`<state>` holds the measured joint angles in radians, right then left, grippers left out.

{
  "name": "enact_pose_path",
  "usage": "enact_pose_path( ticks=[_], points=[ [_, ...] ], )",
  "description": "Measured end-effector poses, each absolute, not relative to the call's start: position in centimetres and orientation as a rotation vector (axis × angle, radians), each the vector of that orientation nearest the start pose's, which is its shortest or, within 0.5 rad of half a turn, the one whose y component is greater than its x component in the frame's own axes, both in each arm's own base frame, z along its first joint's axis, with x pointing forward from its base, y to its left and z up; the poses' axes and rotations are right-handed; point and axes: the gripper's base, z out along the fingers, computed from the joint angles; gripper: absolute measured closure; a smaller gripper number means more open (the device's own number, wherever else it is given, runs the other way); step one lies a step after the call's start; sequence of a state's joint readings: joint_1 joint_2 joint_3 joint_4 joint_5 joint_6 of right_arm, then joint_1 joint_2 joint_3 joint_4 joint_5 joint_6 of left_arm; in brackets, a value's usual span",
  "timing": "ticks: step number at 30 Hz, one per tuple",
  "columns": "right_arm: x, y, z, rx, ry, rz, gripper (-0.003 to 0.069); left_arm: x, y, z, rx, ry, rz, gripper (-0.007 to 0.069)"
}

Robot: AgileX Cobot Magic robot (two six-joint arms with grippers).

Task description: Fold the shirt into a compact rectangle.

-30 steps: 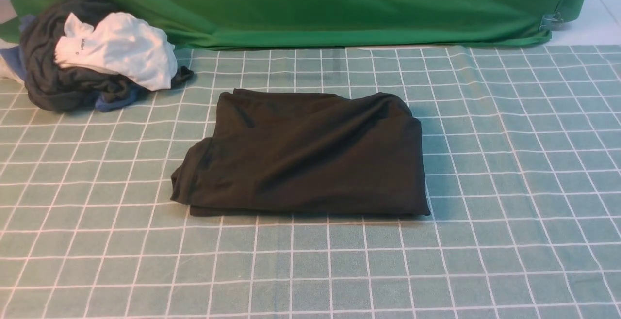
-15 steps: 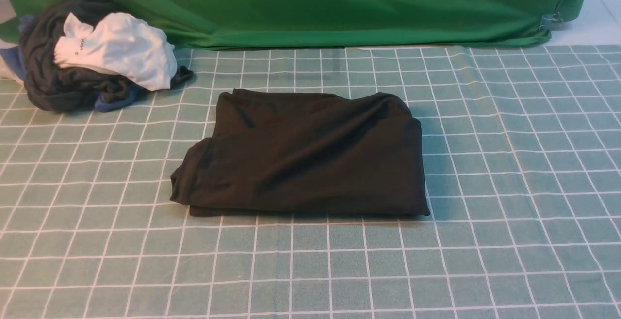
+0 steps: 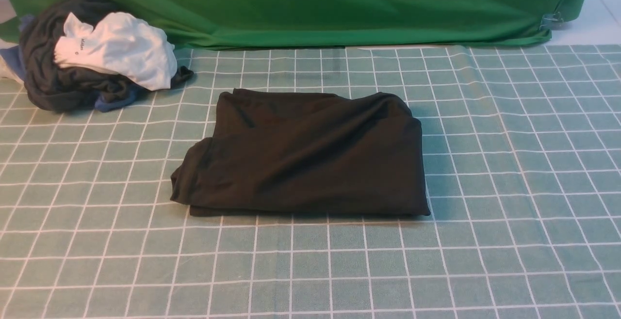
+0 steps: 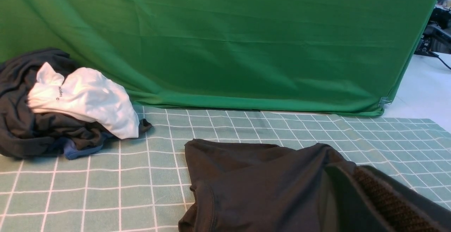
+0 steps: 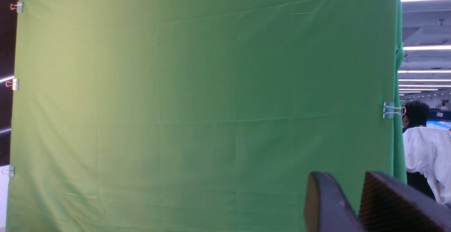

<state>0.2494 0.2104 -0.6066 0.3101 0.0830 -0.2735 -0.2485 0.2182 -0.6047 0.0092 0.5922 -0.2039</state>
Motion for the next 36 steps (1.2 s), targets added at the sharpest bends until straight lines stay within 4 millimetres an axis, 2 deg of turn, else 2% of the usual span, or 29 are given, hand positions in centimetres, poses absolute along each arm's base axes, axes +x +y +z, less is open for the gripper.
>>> enact_pose_path(
  ticks=[11, 17, 21, 22, 23, 24, 27, 30, 31, 36],
  points=[
    [2.6, 0.9, 39.1, -0.148, 1.164, 0.267, 0.0464, 3.5, -0.8, 34.5, 0.044, 1.699, -0.322, 0.0613],
    [2.6, 0.9, 39.1, -0.148, 1.164, 0.267, 0.0457, 3.8, -0.9, 34.0, 0.08, 1.61, -0.264, 0.0613],
    [2.6, 0.9, 39.1, -0.148, 1.164, 0.267, 0.0447, 4.0, -0.5, 30.8, 0.001, 1.482, -0.153, 0.0613],
    [2.6, 0.9, 39.1, -0.148, 1.164, 0.267, 0.0445, 4.1, -0.4, 29.4, -0.024, 1.479, -0.125, 0.0613],
    [2.6, 0.9, 39.1, -0.148, 1.164, 0.267, 0.0444, 4.1, -0.3, 29.2, -0.03, 1.479, -0.121, 0.0613],
    [2.6, 0.9, 39.1, -0.148, 1.164, 0.267, 0.044, 4.3, -0.1, 27.2, -0.066, 1.483, -0.079, 0.0613],
    [2.6, 0.9, 39.1, -0.148, 1.164, 0.267, 0.0432, 5.0, 0.1, 23.6, -0.095, 1.556, -0.038, 0.0613],
    [2.6, 0.9, 39.1, -0.148, 1.164, 0.267, 0.0426, 5.4, 0.2, 21.4, -0.098, 1.618, -0.026, 0.0613],
    [2.6, 0.9, 39.1, -0.148, 1.164, 0.267, 0.0424, 5.6, 0.2, 20.0, -0.095, 1.66, -0.018, 0.0613],
    [2.6, 0.9, 39.1, -0.148, 1.164, 0.267, 0.0423, 5.6, 0.2, 19.3, -0.086, 1.695, -0.005, 0.0613]
  ],
)
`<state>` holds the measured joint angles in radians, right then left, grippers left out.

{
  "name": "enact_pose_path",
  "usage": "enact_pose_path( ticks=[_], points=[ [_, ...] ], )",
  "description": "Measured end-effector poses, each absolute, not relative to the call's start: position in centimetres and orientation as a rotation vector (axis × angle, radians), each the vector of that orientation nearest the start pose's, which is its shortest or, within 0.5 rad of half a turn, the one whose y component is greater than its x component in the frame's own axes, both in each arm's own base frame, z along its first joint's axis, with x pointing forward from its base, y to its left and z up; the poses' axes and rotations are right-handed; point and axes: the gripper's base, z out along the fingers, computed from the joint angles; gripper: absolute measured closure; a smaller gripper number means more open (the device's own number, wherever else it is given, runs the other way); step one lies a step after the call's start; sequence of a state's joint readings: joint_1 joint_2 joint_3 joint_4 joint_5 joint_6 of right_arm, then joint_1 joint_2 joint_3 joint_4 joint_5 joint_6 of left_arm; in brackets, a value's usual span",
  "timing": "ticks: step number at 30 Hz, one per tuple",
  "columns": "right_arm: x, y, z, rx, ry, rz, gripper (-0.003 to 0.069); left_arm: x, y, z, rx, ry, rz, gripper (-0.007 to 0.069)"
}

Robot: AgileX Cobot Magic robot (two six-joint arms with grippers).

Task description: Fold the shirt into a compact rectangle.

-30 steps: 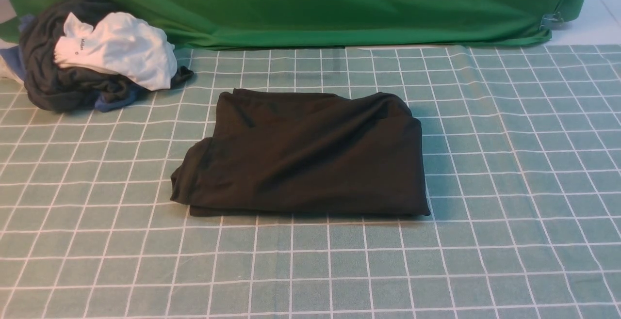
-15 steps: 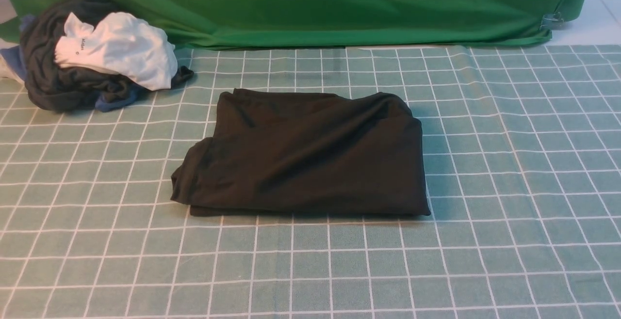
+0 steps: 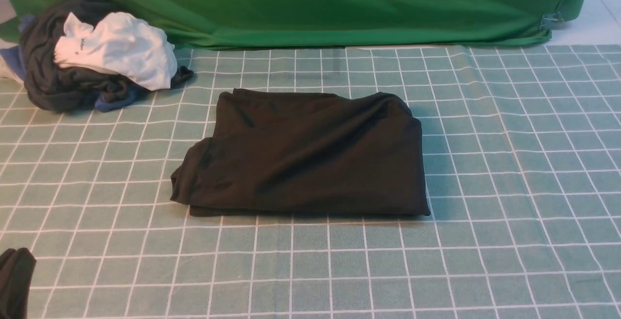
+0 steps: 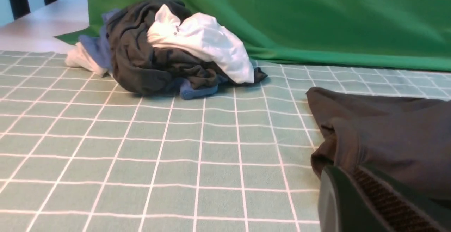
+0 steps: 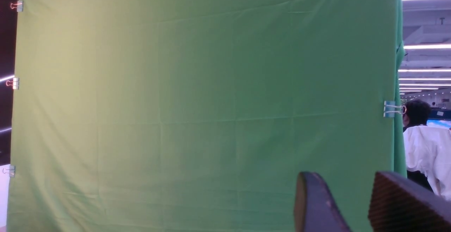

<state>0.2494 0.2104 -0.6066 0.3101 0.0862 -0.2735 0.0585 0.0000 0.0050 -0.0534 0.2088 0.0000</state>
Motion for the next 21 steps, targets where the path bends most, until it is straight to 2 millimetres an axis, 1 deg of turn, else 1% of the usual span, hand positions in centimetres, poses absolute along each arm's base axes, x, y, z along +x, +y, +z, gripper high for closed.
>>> enact_pose_path(
  ticks=[21],
  points=[
    [2.6, 0.91, 39.12, -0.148, 1.165, 0.268, 0.042, 5.57, 0.22, 19.11, -0.086, 1.711, -0.005, 0.0613]
  ],
)
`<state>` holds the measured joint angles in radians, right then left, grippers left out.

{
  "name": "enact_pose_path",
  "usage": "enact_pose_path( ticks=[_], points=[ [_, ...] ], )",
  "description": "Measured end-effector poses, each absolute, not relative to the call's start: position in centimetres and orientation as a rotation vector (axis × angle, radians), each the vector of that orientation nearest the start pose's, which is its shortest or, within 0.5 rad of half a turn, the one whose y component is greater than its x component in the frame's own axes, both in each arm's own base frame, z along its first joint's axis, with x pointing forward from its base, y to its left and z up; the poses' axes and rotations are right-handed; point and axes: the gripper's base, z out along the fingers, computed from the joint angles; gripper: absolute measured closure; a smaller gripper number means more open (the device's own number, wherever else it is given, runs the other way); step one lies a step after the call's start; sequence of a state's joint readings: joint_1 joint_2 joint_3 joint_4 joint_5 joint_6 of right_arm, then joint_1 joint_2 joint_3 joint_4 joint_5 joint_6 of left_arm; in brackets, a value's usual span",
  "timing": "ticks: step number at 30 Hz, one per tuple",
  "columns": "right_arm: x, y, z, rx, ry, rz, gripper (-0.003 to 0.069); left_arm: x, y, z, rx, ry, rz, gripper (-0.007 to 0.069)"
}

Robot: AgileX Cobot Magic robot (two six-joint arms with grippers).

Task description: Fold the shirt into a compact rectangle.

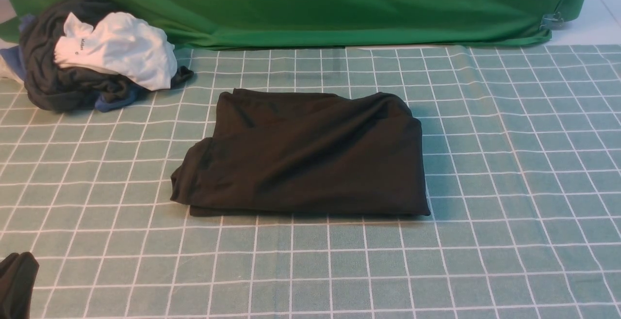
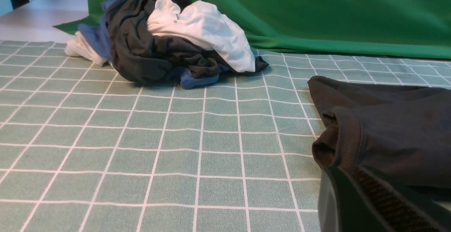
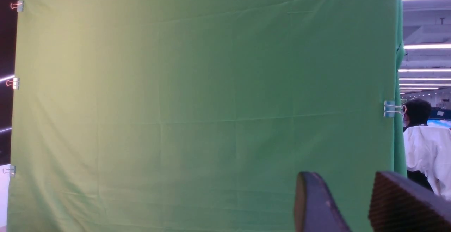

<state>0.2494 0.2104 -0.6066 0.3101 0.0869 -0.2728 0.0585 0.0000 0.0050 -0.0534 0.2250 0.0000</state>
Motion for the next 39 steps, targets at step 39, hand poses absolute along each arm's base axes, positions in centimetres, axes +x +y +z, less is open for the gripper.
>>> enact_pose_path(
  ticks=[39],
  points=[
    [5.6, 0.4, 19.1, -0.13, 1.719, -0.061, 0.042, 5.6, 0.2, 19.1, -0.083, 1.714, -0.002, 0.0613]
  ],
)
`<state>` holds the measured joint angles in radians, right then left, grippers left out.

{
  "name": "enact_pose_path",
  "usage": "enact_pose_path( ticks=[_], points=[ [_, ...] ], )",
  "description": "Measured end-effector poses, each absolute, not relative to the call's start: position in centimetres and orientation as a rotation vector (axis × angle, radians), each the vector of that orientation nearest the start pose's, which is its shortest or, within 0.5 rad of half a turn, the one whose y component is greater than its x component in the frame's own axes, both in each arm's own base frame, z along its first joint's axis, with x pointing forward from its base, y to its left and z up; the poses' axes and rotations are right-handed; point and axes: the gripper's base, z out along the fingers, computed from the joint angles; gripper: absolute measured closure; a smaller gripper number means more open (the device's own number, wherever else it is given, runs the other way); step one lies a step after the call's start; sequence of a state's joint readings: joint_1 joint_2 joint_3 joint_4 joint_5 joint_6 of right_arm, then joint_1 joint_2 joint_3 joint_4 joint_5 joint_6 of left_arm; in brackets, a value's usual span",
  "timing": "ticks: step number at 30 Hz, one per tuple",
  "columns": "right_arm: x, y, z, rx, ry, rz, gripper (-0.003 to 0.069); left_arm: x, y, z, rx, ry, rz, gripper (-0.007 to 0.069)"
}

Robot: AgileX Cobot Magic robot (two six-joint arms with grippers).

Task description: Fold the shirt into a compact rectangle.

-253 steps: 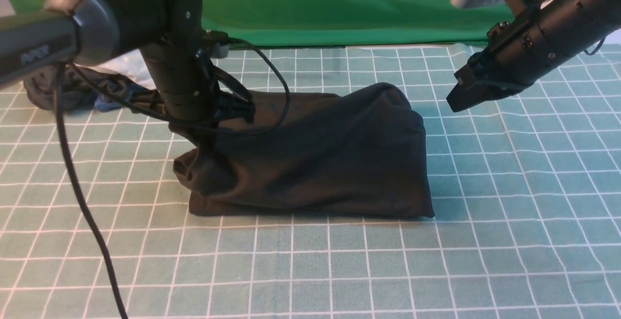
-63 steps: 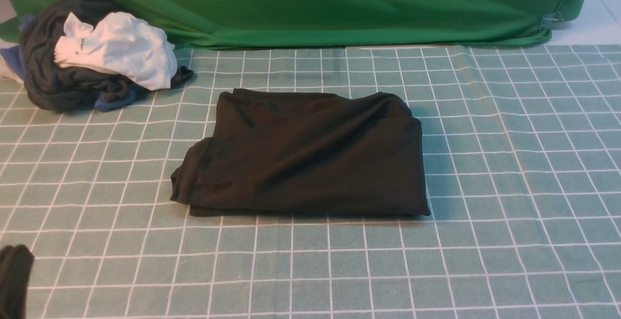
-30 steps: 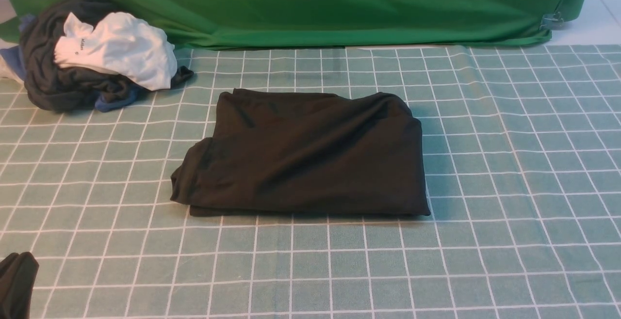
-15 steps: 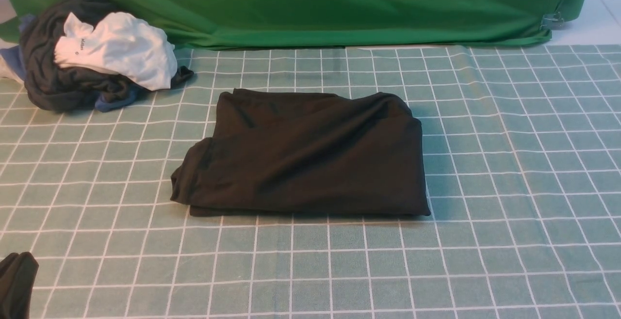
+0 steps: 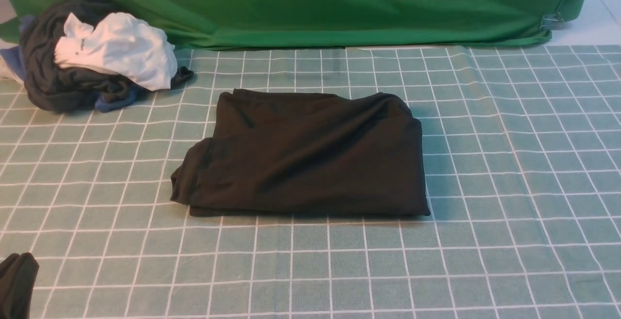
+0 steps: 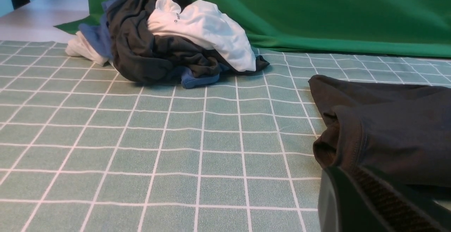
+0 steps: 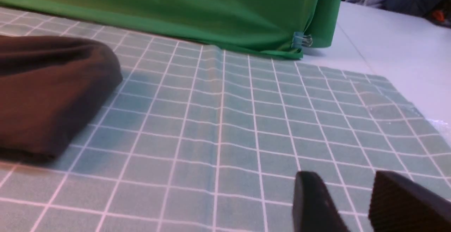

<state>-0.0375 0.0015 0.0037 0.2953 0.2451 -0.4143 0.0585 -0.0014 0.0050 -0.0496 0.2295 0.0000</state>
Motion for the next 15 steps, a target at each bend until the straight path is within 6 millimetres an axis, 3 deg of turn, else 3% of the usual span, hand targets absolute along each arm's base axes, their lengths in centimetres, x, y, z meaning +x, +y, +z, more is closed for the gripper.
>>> enact_pose_path(
  ticks=[15],
  points=[
    [5.56, 0.02, 18.97, -0.042, 1.733, -0.054, 0.042, 5.56, 0.22, 19.09, -0.083, 1.713, -0.002, 0.0613]
  ],
)
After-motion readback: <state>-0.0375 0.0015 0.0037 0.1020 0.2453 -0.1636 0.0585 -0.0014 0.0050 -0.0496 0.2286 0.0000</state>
